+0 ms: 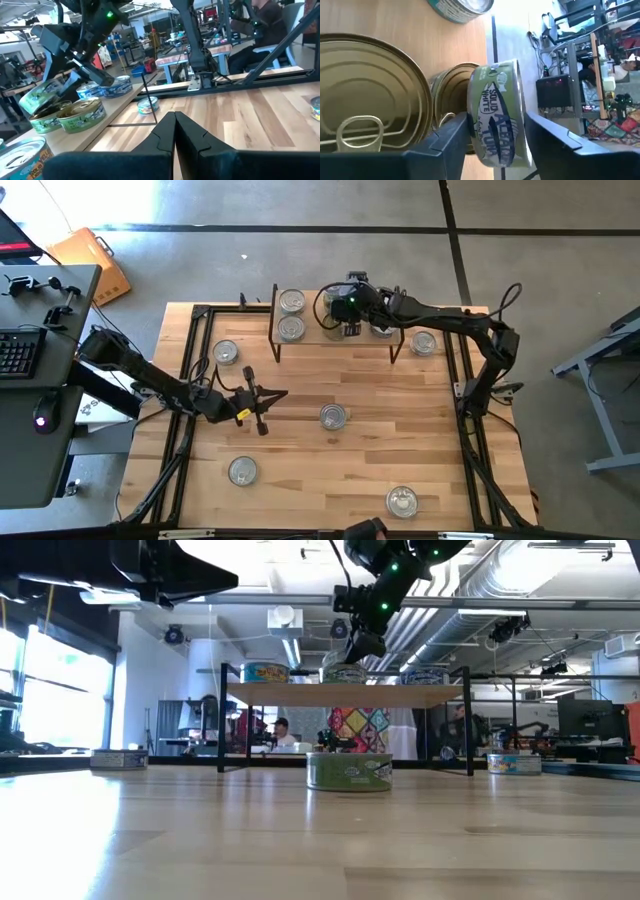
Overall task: Stack canned seafood by type on shelf
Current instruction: Stack the green tuna can on top of the other green tuna can on the shelf, then stack the blue tuna can on top of the other blue tuna can on the shelf
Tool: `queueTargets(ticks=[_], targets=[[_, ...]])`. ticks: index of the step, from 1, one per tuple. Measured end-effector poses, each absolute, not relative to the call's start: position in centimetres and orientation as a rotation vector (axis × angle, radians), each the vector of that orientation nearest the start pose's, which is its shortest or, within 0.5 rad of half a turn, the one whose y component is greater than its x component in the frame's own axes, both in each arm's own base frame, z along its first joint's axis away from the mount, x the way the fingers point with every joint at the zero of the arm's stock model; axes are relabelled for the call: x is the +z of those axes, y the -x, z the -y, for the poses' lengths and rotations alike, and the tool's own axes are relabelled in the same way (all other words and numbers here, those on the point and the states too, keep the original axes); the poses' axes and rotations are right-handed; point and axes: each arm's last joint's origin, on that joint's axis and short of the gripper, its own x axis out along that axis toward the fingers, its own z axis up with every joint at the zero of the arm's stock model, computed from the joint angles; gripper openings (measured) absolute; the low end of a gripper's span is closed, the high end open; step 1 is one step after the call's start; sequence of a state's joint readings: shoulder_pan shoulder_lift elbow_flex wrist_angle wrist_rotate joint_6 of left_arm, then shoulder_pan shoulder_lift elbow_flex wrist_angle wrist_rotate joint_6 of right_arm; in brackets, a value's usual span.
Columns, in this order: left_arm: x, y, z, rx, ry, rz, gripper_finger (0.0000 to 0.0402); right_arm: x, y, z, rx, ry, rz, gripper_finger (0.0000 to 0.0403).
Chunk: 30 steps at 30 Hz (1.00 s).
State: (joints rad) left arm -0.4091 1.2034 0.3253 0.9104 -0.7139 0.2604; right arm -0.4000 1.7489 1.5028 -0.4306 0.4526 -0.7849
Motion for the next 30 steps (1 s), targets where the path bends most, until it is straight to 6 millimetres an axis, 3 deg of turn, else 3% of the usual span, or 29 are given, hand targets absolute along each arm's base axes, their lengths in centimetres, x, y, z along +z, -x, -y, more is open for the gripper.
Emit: queueTargets(ticks=[13, 19, 24, 30], targets=[[20.0, -20.7, 7.1, 0.293, -0.211, -0.034, 0.0, 30.2, -35.8, 16.2, -0.437, 0.681, -0.941, 0.019], [19.8, -20.7, 7.1, 0.291, -0.218, -0.046, 0.0, 30.9, -35.9, 15.5, -0.568, 0.689, -0.974, 0.019], [19.7, -20.7, 7.1, 0.29, -0.224, -0.054, 0.0, 32.7, -36.3, 11.5, -0.513, 0.669, -0.923, 0.019], [19.6, -20.7, 7.1, 0.284, -0.237, -0.062, 0.0, 33.3, -34.7, 5.1, -0.36, 0.565, -0.977, 0.019]])
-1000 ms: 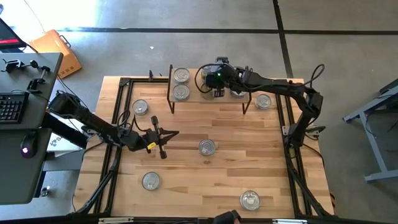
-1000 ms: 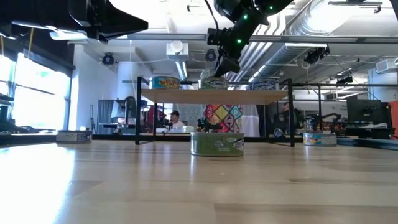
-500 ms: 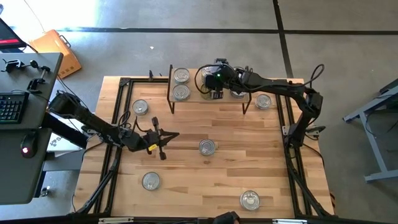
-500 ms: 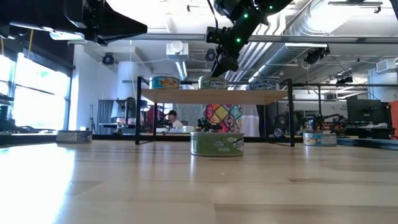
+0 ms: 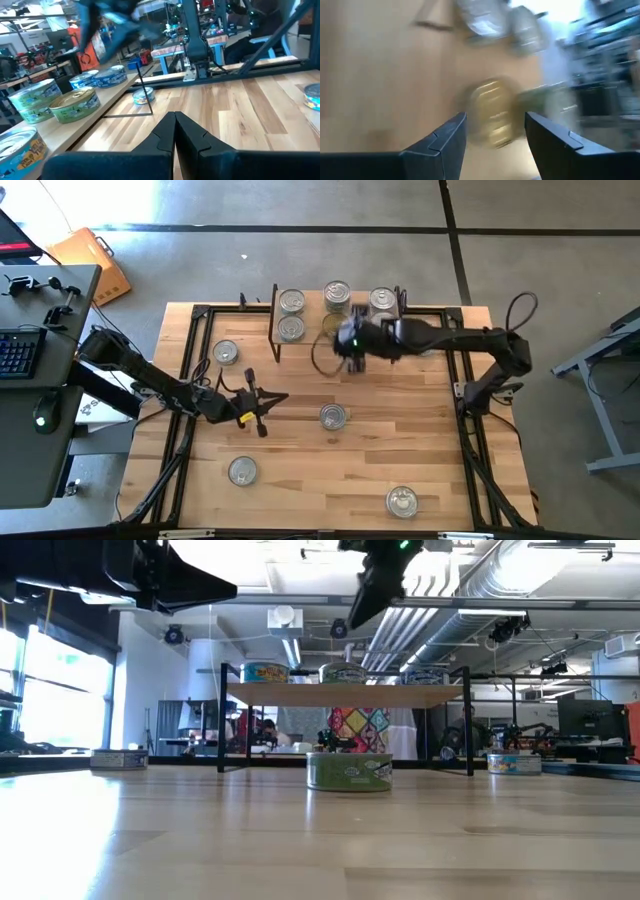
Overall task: Stack canned seafood by type on shelf
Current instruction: Stack the blue tuna can on top of the other blue tuna can on the shelf
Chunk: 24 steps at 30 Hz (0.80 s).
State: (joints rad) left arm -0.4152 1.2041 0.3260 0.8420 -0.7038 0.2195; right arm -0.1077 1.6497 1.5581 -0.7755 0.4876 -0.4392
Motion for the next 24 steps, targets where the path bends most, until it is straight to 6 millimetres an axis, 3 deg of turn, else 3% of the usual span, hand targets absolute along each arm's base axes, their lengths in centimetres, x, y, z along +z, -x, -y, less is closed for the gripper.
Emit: queueTargets(ticks=[6, 11, 18, 21, 24], targets=[[19.5, -20.7, 7.3, 0.19, -0.217, -0.06, 0.0, 31.3, -32.6, -0.6, -0.164, 0.318, -1.162, 0.019], [19.1, -20.9, 7.7, 0.082, -0.167, -0.073, 0.0, 28.2, -29.1, -6.5, -0.102, 0.218, -1.305, 0.019], [17.9, -21.4, 8.2, 0.076, -0.128, -0.1, 0.0, 25.8, -25.5, -15.0, 0.062, -0.396, -1.431, 0.019], [17.7, -21.8, 8.5, 0.074, -0.113, -0.072, 0.0, 24.9, -24.0, -16.8, 0.05, -0.404, -1.472, 0.019], [17.2, -22.0, 9.0, 0.06, -0.101, -0.053, 0.0, 23.7, -22.1, -16.8, -0.057, -0.177, -1.504, 0.0181]])
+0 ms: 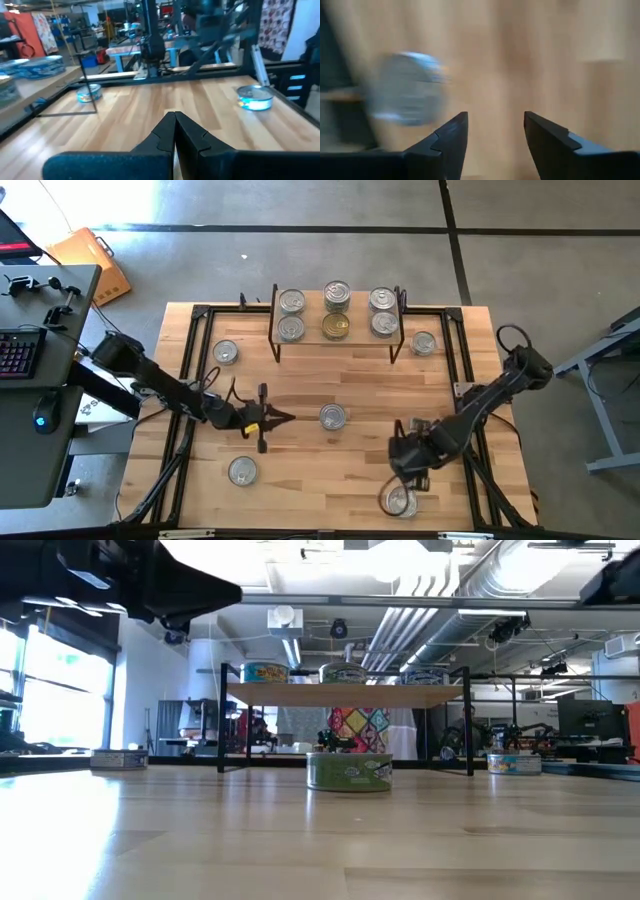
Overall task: Stack canned seafood by type on shelf
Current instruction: Stack the blue tuna can on top of the other blue tuna can on the shelf
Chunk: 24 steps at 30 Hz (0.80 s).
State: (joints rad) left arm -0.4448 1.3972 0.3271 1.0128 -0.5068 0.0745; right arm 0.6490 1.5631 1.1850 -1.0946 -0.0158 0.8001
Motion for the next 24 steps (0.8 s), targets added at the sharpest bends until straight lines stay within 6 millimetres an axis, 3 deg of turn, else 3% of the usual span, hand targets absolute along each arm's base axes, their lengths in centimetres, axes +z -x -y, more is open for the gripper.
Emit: queueTargets(ticks=[3, 7, 13, 18, 21, 24], targets=[[16.7, -22.2, 9.6, 0.043, -0.059, -0.048, 0.0, 22.4, -21.3, -15.7, -0.152, -0.014, -1.507, 0.0165], [15.9, -22.7, 10.6, 0.015, -0.018, -0.079, 0.0, 20.5, -22.5, -13.8, -0.119, 0.069, -1.451, 0.0144], [16.4, -24.3, 12.8, 0.022, 0.028, -0.081, 0.0, 16.8, -25.9, -12.0, 0.126, 0.199, -1.075, 0.0138], [19.3, -25.2, 14.5, 0.044, -0.063, -0.217, 0.0, 14.3, -26.2, -10.8, 0.26, 0.233, -0.832, 0.0138], [21.9, -25.0, 14.6, 0.06, -0.074, -0.444, 0.0, 12.8, -25.0, -10.2, 0.272, 0.19, -0.846, 0.0138], [24.6, -24.2, 14.2, 0.143, 0.042, -0.697, 0.0, 11.6, -23.9, -10.0, 0.223, 0.079, -0.869, 0.0138]])
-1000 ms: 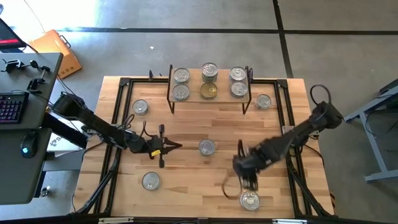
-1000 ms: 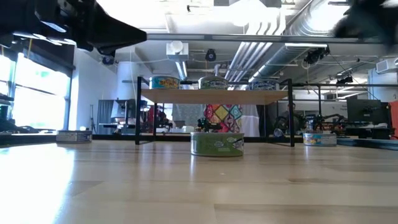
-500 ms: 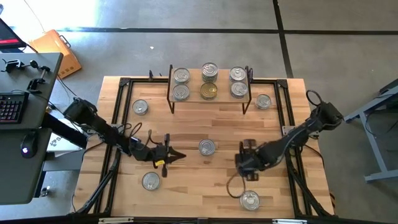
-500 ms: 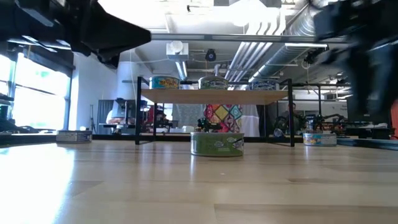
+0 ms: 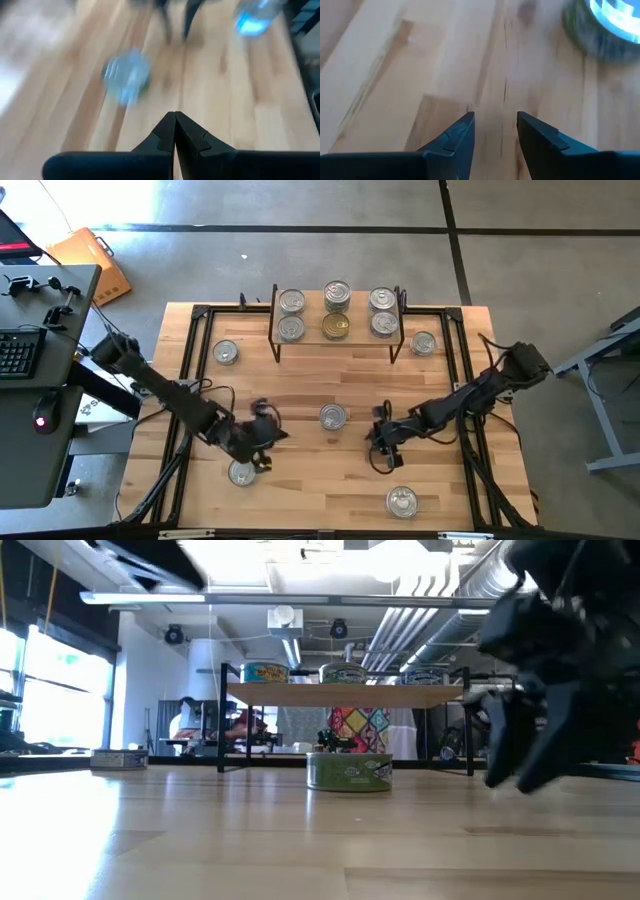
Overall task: Stack canned seafood by type on shelf
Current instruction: Stack the blue tuna can on top of the other blue tuna can on the shelf
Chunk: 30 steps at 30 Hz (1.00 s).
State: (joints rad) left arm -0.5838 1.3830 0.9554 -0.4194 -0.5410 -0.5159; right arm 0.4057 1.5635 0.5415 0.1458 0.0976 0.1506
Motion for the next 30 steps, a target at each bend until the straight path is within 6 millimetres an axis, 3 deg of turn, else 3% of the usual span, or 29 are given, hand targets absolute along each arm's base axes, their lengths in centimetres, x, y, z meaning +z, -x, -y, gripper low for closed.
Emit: queueTargets(ticks=[2, 5, 9, 13, 20, 25, 30], targets=[[26.3, -23.3, 13.9, 0.192, 0.143, -0.855, 0.0, 10.8, -23.1, -9.8, 0.177, 0.033, -0.855, 0.0138], [27.2, -21.6, 14.0, 0.257, 0.324, -1.073, 0.0, 10.0, -22.1, -9.4, 0.068, 0.018, -0.778, 0.0138], [26.9, -19.6, 14.8, 0.323, 0.46, -1.225, 0.0, 9.4, -21.0, -8.9, -0.044, 0.012, -0.664, 0.0138], [25.3, -18.5, 16.3, 0.306, 0.558, -1.328, 0.0, 9.7, -20.7, -8.8, -0.108, 0.002, -0.546, 0.0138], [21.2, -17.5, 17.4, 0.259, 0.652, -1.33, 0.0, 10.2, -21.0, -8.8, -0.117, -0.016, -0.477, 0.0138], [17.4, -18.3, 16.4, 0.288, 0.673, -1.207, 0.0, 10.3, -21.0, -8.8, -0.119, -0.023, -0.476, 0.0138], [15.5, -20.2, 14.4, 0.364, 0.688, -1.105, 0.0, 10.3, -21.0, -8.8, -0.121, -0.026, -0.472, 0.0138]])
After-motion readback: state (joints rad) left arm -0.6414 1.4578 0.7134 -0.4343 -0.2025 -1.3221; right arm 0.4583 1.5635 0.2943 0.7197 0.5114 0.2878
